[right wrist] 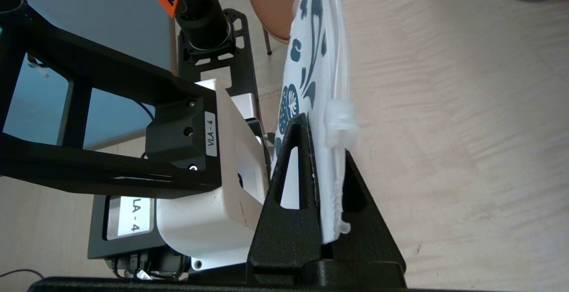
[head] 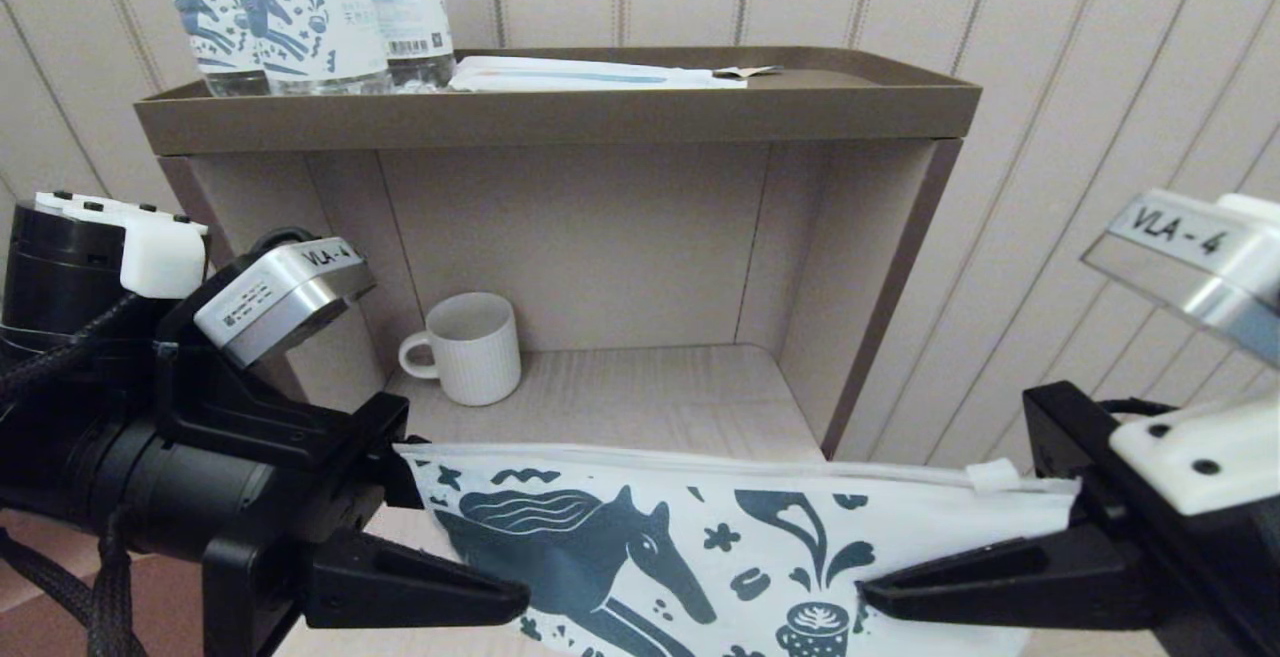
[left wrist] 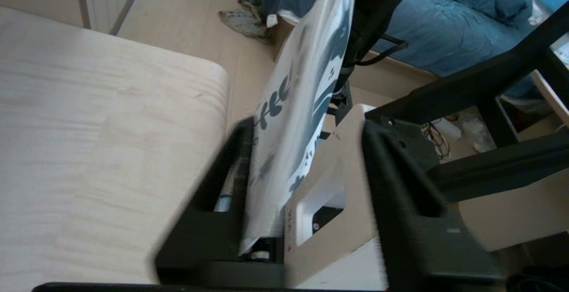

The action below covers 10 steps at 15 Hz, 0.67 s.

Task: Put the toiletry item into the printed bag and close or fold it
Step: Hand it to the other hand

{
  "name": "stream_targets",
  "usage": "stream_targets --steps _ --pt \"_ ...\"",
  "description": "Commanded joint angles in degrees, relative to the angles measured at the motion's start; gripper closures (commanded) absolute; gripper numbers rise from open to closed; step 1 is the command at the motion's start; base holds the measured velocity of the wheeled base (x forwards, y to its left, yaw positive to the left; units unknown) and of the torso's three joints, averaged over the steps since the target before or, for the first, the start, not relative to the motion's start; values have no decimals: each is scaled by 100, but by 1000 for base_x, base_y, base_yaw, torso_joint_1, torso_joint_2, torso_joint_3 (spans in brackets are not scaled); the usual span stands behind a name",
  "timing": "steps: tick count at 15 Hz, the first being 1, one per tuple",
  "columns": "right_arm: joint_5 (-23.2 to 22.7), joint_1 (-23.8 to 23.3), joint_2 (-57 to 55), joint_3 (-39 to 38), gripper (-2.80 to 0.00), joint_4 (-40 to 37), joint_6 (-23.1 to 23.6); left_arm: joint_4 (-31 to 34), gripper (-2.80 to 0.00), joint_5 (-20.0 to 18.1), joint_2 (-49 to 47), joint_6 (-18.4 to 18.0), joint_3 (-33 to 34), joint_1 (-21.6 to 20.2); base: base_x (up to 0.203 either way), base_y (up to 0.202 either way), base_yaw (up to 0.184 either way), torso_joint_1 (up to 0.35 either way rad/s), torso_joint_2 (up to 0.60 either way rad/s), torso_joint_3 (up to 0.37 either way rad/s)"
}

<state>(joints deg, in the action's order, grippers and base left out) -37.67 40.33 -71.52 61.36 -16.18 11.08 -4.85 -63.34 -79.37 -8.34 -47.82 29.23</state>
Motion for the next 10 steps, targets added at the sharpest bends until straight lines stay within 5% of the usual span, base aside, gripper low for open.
stream_targets --steps 1,10 --pt "-21 2 -2 -10 0 -8 17 -7 -280 -38 1 -1 -8 3 0 0 0 0 0 0" --pt "36 372 -26 -70 0 -47 13 -210 -280 -17 127 -27 -103 -465 0 0 0 0 0 0"
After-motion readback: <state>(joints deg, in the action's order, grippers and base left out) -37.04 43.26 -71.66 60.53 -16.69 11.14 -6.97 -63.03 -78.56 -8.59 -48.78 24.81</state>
